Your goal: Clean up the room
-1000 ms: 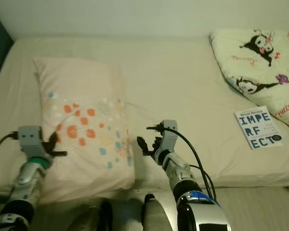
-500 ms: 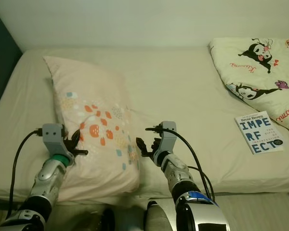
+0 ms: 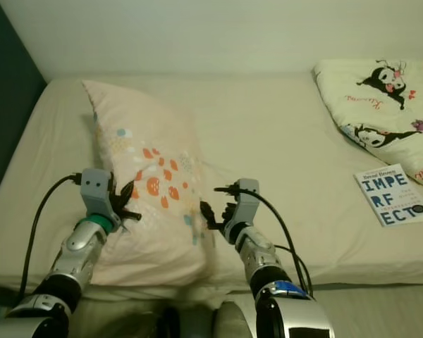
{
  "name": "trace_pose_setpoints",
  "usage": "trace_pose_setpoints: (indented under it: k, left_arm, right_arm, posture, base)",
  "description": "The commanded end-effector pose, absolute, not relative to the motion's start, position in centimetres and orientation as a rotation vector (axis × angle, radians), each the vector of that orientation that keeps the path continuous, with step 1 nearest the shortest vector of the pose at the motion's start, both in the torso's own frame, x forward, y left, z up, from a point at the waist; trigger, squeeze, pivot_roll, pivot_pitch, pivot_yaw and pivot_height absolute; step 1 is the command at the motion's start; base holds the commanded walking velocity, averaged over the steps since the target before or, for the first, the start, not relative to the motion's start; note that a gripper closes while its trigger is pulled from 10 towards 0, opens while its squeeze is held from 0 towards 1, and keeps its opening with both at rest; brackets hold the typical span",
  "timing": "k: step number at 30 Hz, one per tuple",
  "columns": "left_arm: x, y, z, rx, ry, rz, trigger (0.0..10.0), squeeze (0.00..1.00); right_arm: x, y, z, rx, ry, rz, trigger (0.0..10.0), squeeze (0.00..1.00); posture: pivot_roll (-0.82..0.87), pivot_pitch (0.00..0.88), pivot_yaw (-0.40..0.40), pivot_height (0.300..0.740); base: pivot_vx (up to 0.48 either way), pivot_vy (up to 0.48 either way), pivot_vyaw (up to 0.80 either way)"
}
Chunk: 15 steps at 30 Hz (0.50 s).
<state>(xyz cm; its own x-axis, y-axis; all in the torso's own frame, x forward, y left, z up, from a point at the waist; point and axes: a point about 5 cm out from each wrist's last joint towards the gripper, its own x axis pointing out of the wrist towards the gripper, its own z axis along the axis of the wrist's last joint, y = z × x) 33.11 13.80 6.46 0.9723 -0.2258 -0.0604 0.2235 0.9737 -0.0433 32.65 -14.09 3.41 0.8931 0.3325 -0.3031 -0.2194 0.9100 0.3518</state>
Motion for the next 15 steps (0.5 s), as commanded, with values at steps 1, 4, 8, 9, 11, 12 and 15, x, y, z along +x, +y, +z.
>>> trace_pose_setpoints:
  k: [1, 4, 8, 9, 11, 12, 15]
  left_arm:
    - [33.1, 13.5, 6.5, -0.018, 0.065, -0.257, 10.0, 0.0]
    - [33.0, 13.3, 6.4, -0.016, 0.066, -0.267, 10.0, 0.0]
    - [33.0, 12.7, 6.4, -0.013, 0.064, -0.291, 10.0, 0.0]
    - [33.0, 12.5, 6.5, -0.014, 0.063, -0.297, 10.0, 0.0]
    - [33.0, 12.3, 6.5, -0.014, 0.062, -0.303, 10.0, 0.0]
    - [33.1, 12.2, 6.5, -0.015, 0.061, -0.308, 10.0, 0.0]
    - [33.1, 11.8, 6.6, -0.014, 0.059, -0.322, 10.0, 0.0]
  right_arm:
    - [32.4, -13.8, 3.0, 0.331, 0.38, 0.286, 10.0, 0.0]
    - [32.4, -13.8, 3.0, 0.34, 0.376, 0.282, 10.0, 0.0]
    - [32.5, -13.7, 3.2, 0.344, 0.369, 0.283, 10.0, 0.0]
    - [32.5, -13.7, 3.2, 0.344, 0.367, 0.283, 10.0, 0.0]
    - [32.5, -13.6, 3.2, 0.345, 0.365, 0.283, 10.0, 0.0]
    - [32.6, -13.6, 3.3, 0.345, 0.364, 0.283, 10.0, 0.0]
    - [32.6, -13.7, 3.3, 0.346, 0.36, 0.281, 10.0, 0.0]
  posture:
    - [-0.13, 0.055, 0.103, 0.74]
    - [-0.12, 0.053, 0.105, 0.74]
    - [-0.12, 0.051, 0.108, 0.74]
    - [-0.13, 0.05, 0.11, 0.74]
    - [-0.13, 0.049, 0.112, 0.74]
    - [-0.13, 0.047, 0.112, 0.74]
    - [-0.13, 0.046, 0.117, 0.74]
  base:
    - [0.0, 0.368, 0.0]
    - [0.0, 0.371, 0.0]
    - [0.0, 0.379, 0.0]
    - [0.0, 0.382, 0.0]
    - [0.0, 0.386, 0.0]
    - [0.0, 0.386, 0.0]
    - [0.0, 0.386, 0.0]
